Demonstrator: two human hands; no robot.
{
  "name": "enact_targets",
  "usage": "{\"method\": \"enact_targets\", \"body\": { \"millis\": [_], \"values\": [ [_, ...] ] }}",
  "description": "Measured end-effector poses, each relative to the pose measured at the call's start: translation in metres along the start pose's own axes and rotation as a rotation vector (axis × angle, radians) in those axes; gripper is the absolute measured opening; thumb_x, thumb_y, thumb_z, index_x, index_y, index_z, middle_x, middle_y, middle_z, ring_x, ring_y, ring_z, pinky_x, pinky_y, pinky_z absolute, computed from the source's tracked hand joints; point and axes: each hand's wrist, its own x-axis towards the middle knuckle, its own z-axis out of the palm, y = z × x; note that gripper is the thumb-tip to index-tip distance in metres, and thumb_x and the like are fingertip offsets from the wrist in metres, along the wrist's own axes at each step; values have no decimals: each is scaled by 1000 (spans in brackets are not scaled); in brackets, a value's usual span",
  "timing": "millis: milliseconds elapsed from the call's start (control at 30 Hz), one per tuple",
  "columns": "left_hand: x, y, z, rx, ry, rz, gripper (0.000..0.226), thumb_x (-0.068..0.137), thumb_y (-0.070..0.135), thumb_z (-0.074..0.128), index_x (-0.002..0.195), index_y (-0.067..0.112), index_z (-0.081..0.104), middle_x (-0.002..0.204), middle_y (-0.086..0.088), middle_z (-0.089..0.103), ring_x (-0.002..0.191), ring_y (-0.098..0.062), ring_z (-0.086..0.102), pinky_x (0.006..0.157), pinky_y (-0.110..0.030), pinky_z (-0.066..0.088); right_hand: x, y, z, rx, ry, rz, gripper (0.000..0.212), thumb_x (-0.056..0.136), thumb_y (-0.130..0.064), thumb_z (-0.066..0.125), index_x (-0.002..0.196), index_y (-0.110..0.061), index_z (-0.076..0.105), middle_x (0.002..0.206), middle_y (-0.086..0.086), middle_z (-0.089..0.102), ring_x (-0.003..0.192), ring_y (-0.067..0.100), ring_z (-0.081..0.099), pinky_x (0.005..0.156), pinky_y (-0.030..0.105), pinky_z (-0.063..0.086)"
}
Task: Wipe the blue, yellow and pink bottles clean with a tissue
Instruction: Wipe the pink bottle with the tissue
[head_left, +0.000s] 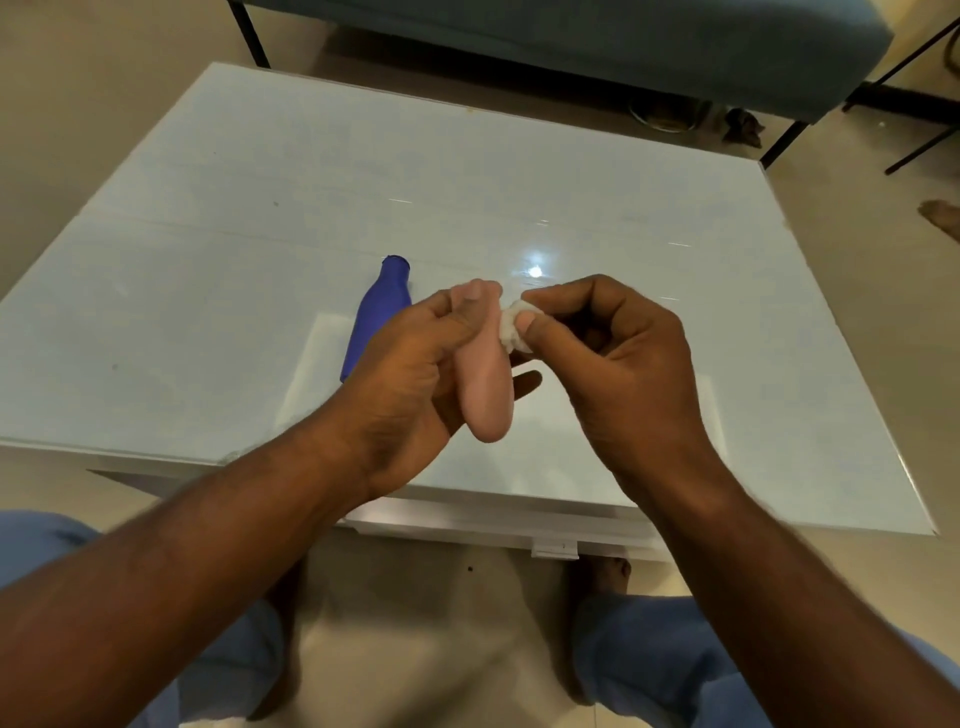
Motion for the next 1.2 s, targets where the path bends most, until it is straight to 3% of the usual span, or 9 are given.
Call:
{"method": "enact_targets", "body": {
  "millis": [233, 367, 467, 567, 700, 800, 900, 1067, 1200],
  "values": [
    [4, 1, -9, 135, 76, -162, 59, 103, 58, 38, 130, 9, 61, 94, -12, 69, 70, -19, 60, 65, -35, 49, 3, 2, -2, 10, 83, -21, 15, 98, -19, 77, 110, -10, 79, 103, 6, 81, 100, 27, 78, 94, 51, 64],
    [4, 1, -12, 104, 102, -187, 43, 106, 38, 40, 123, 9, 67, 102, -13, 70, 83, -21, 64, 76, -39, 55, 2, 2, 0, -7, 64, -25, 14, 98, -19, 78, 109, -12, 79, 102, 4, 81, 99, 25, 78, 93, 50, 64],
    [5, -1, -9, 165, 70, -150, 27, 102, 32, 55, 123, 21, 67, 121, -8, 74, 102, -23, 75, 86, -45, 62, 0, 3, 3, -55, 32, -63, 10, 97, -15, 78, 107, -12, 79, 98, -1, 80, 94, 18, 77, 87, 36, 65],
    [4, 1, -5, 160, 45, -97, 21, 100, 23, 60, 103, 37, 76, 128, -10, 71, 109, -32, 73, 91, -52, 60, 1, 3, 2, -118, -26, -66, 9, 97, -13, 78, 106, -12, 80, 96, -3, 79, 90, 16, 77, 81, 33, 66],
    [4, 5, -8, 89, 102, -88, 34, 105, 22, 53, 137, 11, 56, 119, -11, 76, 105, -29, 75, 82, -41, 64, -3, 6, 1, -207, -207, -29, 10, 87, -9, 85, 94, -14, 81, 98, 1, 79, 93, 19, 77, 80, 40, 66],
    [3, 2, -6, 182, 74, -74, 30, 105, 23, 51, 131, 13, 61, 119, -9, 76, 104, -25, 75, 80, -36, 64, -4, 7, 3, -252, -127, -91, 8, 89, -13, 84, 97, -14, 81, 96, -1, 77, 89, 15, 75, 76, 31, 65],
    [1, -3, 0, 211, 67, -48, 18, 105, 22, 49, 113, 27, 65, 115, -4, 74, 95, -20, 78, 75, -33, 64, 1, 7, 1, -183, -9, -123, 7, 94, -16, 80, 100, -12, 79, 96, 1, 77, 89, 20, 76, 76, 43, 67],
    [3, 0, -7, 168, 133, -63, 34, 109, 25, 43, 138, 17, 57, 128, -7, 71, 108, -25, 74, 83, -38, 63, -5, 8, 0, -360, -223, -214, 11, 85, -13, 86, 91, -19, 79, 94, -2, 75, 97, 16, 74, 79, 36, 62],
    [0, -7, -4, 166, 81, -93, 36, 109, 26, 43, 142, 16, 54, 131, -9, 70, 111, -25, 73, 86, -39, 62, -4, 9, 5, -357, -72, -295, 9, 88, -11, 83, 96, -11, 79, 93, -2, 73, 89, 15, 71, 74, 33, 61]
  ]
}}
